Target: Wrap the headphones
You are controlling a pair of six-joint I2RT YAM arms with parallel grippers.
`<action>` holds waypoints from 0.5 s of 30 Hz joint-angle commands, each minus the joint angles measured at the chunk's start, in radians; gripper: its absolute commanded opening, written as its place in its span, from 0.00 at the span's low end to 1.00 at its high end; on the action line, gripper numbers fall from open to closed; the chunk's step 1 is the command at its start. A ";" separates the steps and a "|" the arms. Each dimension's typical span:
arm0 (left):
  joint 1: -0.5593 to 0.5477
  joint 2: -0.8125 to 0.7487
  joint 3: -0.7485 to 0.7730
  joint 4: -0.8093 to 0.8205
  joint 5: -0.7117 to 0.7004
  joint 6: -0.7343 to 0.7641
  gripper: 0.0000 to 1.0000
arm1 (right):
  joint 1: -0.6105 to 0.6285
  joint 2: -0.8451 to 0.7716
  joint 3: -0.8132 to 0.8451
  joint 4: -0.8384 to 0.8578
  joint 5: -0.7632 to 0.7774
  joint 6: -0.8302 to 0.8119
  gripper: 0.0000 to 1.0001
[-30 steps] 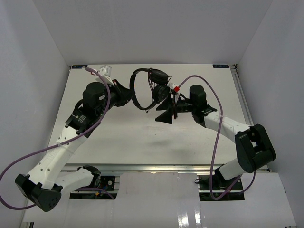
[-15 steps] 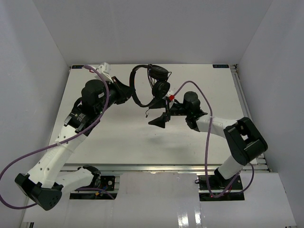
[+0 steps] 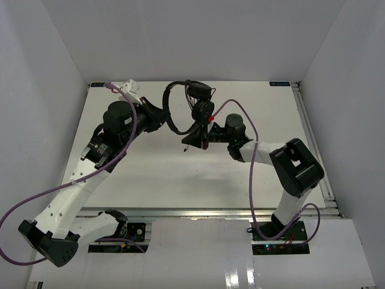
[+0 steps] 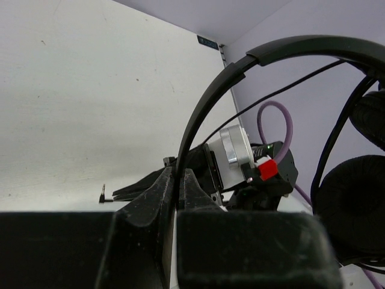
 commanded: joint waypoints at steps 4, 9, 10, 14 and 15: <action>-0.003 -0.068 -0.049 0.039 -0.211 -0.145 0.00 | 0.059 -0.229 -0.065 -0.258 0.062 -0.196 0.08; -0.003 -0.052 -0.100 0.050 -0.321 -0.218 0.00 | 0.209 -0.365 -0.019 -0.761 0.198 -0.520 0.08; -0.002 -0.049 -0.118 0.058 -0.349 -0.230 0.00 | 0.247 -0.391 -0.001 -0.863 0.249 -0.575 0.08; -0.001 -0.035 -0.188 0.088 -0.394 -0.248 0.00 | 0.302 -0.426 0.071 -1.139 0.353 -0.682 0.08; -0.001 -0.030 -0.201 0.090 -0.394 -0.246 0.00 | 0.307 -0.425 0.087 -1.201 0.378 -0.699 0.08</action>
